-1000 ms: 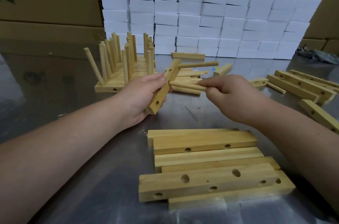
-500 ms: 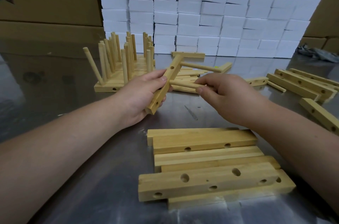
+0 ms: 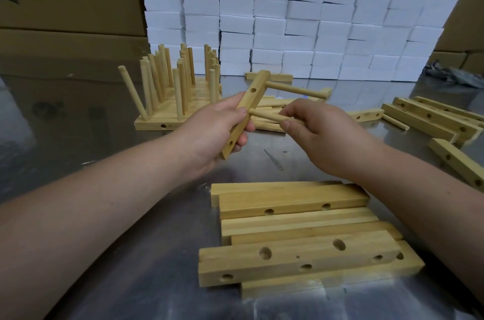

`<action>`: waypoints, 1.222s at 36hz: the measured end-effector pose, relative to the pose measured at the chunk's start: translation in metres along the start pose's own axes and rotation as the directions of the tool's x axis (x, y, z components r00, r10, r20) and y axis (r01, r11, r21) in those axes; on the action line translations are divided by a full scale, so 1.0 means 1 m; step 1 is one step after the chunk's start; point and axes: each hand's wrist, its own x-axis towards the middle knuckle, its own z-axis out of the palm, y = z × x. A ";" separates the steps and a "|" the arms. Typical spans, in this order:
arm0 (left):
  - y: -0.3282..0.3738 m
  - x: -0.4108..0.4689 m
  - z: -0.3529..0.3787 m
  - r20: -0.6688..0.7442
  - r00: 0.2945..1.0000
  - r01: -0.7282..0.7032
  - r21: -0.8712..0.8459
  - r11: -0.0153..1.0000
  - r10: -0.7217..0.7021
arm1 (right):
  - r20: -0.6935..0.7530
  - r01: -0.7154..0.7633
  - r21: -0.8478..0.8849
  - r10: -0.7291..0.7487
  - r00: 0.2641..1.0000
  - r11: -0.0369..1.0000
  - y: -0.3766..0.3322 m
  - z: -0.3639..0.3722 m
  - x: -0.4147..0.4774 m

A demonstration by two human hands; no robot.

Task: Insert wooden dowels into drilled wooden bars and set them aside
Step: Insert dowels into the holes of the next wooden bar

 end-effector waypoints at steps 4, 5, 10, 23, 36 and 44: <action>0.002 -0.001 0.001 0.011 0.999 -0.036 0.025 0.999 0.036 | -0.025 -0.026 0.101 0.029 0.999 0.995 -0.003 -0.002 0.000; 0.002 -0.001 0.001 0.012 0.999 -0.047 0.035 0.998 0.047 | -0.029 -0.043 0.140 0.047 0.998 0.989 -0.003 -0.003 0.000; 0.004 -0.003 0.002 0.030 0.996 -0.092 0.112 0.989 0.090 | -0.033 -0.119 0.347 0.139 0.990 0.930 -0.004 -0.001 0.000; 0.007 -0.006 0.002 0.013 0.987 -0.158 0.306 0.939 0.162 | 0.091 -0.249 0.688 0.259 0.962 0.682 0.003 0.003 0.007; -0.002 0.003 -0.004 -0.268 0.962 -0.005 0.190 0.982 0.057 | 0.326 -0.400 0.789 0.234 0.916 0.467 0.016 0.001 0.020; -0.008 0.010 -0.011 -0.350 0.936 0.037 0.054 0.998 -0.016 | 0.119 -0.227 0.320 0.199 0.973 0.920 0.037 0.015 0.018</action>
